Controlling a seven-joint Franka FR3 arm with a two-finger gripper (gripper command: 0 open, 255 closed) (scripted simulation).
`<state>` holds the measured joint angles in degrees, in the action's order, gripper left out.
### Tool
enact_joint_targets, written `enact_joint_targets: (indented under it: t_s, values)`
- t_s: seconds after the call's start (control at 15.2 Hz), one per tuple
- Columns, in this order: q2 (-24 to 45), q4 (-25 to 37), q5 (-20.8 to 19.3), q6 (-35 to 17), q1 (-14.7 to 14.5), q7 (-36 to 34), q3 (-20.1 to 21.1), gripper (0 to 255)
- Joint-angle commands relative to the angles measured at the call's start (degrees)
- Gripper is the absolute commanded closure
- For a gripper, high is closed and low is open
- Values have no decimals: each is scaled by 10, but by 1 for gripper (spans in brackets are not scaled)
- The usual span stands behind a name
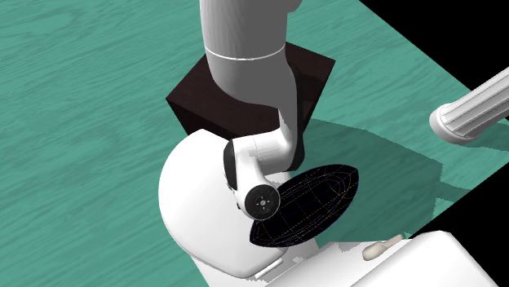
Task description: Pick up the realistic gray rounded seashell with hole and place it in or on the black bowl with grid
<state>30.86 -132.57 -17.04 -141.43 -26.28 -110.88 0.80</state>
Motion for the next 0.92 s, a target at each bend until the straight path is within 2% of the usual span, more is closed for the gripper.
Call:
enact_joint_targets:
  t_s: [0.0,0.4,0.86]
  values:
    - [0,0,0,0,0,0,0,255]
    - [0,0,0,0,0,0,0,255]
    - [-58,-18,11,40,5,13,7,255]
